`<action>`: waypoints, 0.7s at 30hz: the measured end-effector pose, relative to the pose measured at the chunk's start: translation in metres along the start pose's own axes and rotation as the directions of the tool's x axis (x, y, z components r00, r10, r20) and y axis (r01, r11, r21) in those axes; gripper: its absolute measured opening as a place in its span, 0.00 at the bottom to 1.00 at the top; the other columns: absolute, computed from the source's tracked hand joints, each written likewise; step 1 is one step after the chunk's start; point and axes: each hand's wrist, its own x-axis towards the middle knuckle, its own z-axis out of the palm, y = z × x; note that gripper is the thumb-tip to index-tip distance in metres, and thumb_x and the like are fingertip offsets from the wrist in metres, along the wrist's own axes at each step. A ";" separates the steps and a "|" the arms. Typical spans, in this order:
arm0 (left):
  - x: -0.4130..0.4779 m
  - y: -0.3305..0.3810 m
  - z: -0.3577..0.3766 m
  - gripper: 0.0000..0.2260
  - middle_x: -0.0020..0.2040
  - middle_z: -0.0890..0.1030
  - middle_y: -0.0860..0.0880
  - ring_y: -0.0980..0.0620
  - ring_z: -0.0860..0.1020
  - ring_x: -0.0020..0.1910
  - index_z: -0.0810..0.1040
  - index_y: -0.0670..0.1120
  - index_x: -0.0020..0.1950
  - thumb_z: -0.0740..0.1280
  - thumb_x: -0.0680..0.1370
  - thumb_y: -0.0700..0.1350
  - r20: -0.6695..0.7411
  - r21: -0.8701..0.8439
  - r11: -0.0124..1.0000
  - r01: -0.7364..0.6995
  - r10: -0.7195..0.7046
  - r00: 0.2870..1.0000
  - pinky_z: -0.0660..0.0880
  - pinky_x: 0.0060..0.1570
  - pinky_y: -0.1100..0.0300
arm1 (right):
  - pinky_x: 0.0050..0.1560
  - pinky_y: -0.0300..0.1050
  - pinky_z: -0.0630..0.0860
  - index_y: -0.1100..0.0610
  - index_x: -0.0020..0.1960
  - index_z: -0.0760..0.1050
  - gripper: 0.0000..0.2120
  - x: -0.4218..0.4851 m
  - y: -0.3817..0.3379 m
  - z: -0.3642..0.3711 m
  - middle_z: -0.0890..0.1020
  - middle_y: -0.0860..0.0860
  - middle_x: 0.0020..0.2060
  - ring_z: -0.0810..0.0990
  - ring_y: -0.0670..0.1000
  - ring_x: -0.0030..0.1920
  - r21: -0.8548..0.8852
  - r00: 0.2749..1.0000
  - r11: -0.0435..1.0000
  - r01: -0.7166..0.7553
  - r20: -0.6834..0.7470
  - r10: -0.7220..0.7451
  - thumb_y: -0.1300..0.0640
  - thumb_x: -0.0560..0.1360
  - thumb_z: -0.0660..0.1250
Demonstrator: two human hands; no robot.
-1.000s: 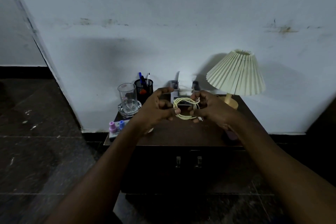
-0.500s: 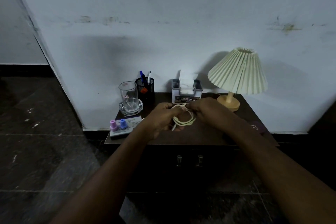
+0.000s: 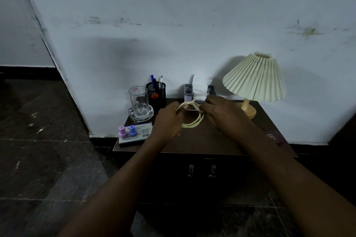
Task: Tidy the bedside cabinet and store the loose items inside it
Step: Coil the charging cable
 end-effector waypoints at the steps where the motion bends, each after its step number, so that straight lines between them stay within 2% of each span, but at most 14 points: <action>1: 0.001 -0.001 -0.001 0.14 0.35 0.81 0.44 0.43 0.83 0.28 0.76 0.49 0.46 0.61 0.83 0.57 -0.030 0.005 1.000 0.013 -0.013 0.999 0.83 0.32 0.42 | 0.41 0.52 0.77 0.54 0.57 0.81 0.18 0.001 0.001 0.001 0.79 0.52 0.49 0.80 0.54 0.48 0.007 1.000 1.000 0.000 0.010 0.000 0.49 0.80 0.55; 5: 0.006 -0.002 -0.007 0.12 0.38 0.82 0.46 0.45 0.83 0.27 0.78 0.50 0.51 0.58 0.85 0.53 -0.087 0.014 0.995 0.101 -0.100 0.991 0.82 0.30 0.43 | 0.40 0.46 0.71 0.53 0.48 0.79 0.06 0.005 -0.002 -0.002 0.75 0.48 0.43 0.77 0.49 0.43 0.104 0.999 0.994 0.038 -0.006 -0.038 0.51 0.80 0.66; 9: 0.008 0.000 -0.010 0.10 0.38 0.81 0.45 0.44 0.84 0.29 0.78 0.50 0.50 0.59 0.84 0.51 -0.046 -0.011 0.992 0.127 -0.128 0.991 0.83 0.30 0.42 | 0.44 0.48 0.74 0.50 0.43 0.76 0.05 0.004 0.001 -0.001 0.77 0.44 0.40 0.76 0.45 0.42 0.339 0.991 0.932 -0.128 0.081 0.106 0.54 0.76 0.71; 11: 0.007 0.000 -0.008 0.13 0.37 0.82 0.45 0.45 0.83 0.28 0.77 0.48 0.50 0.60 0.84 0.55 -0.027 0.033 0.996 0.080 -0.079 0.997 0.83 0.32 0.44 | 0.44 0.50 0.79 0.49 0.42 0.78 0.06 0.002 0.007 0.001 0.82 0.46 0.39 0.80 0.45 0.42 0.502 0.958 0.817 -0.284 0.189 0.217 0.53 0.76 0.73; 12: 0.005 0.002 -0.006 0.14 0.37 0.82 0.45 0.46 0.83 0.27 0.76 0.48 0.49 0.59 0.84 0.56 -0.027 0.074 0.996 0.053 -0.051 0.998 0.83 0.33 0.45 | 0.43 0.49 0.81 0.50 0.44 0.79 0.06 0.002 0.007 0.002 0.84 0.47 0.41 0.82 0.45 0.42 0.593 0.927 0.712 -0.376 0.251 0.279 0.49 0.77 0.72; 14: 0.003 0.001 -0.001 0.17 0.35 0.82 0.46 0.45 0.82 0.28 0.74 0.50 0.45 0.57 0.82 0.61 -0.040 0.137 0.991 0.005 0.000 0.999 0.82 0.36 0.45 | 0.43 0.49 0.81 0.56 0.52 0.80 0.16 0.003 0.001 0.007 0.85 0.56 0.47 0.83 0.50 0.42 0.752 0.829 0.393 -0.528 0.359 0.428 0.43 0.79 0.69; 15: 0.003 -0.001 0.003 0.19 0.35 0.82 0.47 0.43 0.82 0.31 0.73 0.50 0.44 0.56 0.80 0.63 -0.044 0.155 0.988 -0.020 0.027 0.999 0.82 0.38 0.44 | 0.43 0.51 0.81 0.58 0.56 0.78 0.19 0.004 -0.002 0.011 0.84 0.59 0.50 0.82 0.52 0.42 0.796 0.779 0.225 -0.561 0.416 0.470 0.42 0.80 0.68; 16: 0.003 -0.002 0.006 0.20 0.35 0.82 0.47 0.42 0.82 0.32 0.73 0.50 0.44 0.54 0.79 0.65 -0.039 0.163 0.986 -0.032 0.039 0.998 0.81 0.40 0.43 | 0.42 0.52 0.81 0.58 0.58 0.77 0.18 0.005 -0.006 0.014 0.84 0.60 0.51 0.82 0.53 0.40 0.817 0.748 0.104 -0.568 0.459 0.479 0.43 0.80 0.68; 17: 0.003 -0.003 0.010 0.21 0.36 0.82 0.47 0.42 0.82 0.33 0.73 0.50 0.44 0.53 0.77 0.66 -0.034 0.151 0.988 -0.039 0.045 0.998 0.81 0.40 0.42 | 0.41 0.52 0.81 0.57 0.60 0.76 0.15 0.005 -0.009 0.018 0.84 0.60 0.50 0.83 0.53 0.39 0.825 0.744 0.054 -0.563 0.477 0.468 0.47 0.80 0.69; 18: 0.003 -0.003 0.012 0.22 0.36 0.82 0.47 0.42 0.83 0.34 0.73 0.50 0.44 0.53 0.76 0.67 -0.043 0.130 0.991 -0.019 0.025 0.999 0.81 0.40 0.40 | 0.40 0.51 0.82 0.56 0.60 0.75 0.12 0.005 -0.011 0.021 0.85 0.59 0.48 0.83 0.54 0.37 0.832 0.759 0.059 -0.552 0.471 0.449 0.51 0.80 0.70; 21: 0.003 -0.003 0.015 0.21 0.38 0.82 0.47 0.41 0.83 0.36 0.73 0.50 0.43 0.52 0.76 0.66 -0.111 0.108 0.993 0.050 -0.038 0.993 0.81 0.43 0.42 | 0.35 0.49 0.83 0.60 0.56 0.78 0.05 0.004 -0.008 0.023 0.85 0.61 0.39 0.84 0.56 0.34 0.821 0.776 0.134 -0.554 0.452 0.441 0.63 0.80 0.70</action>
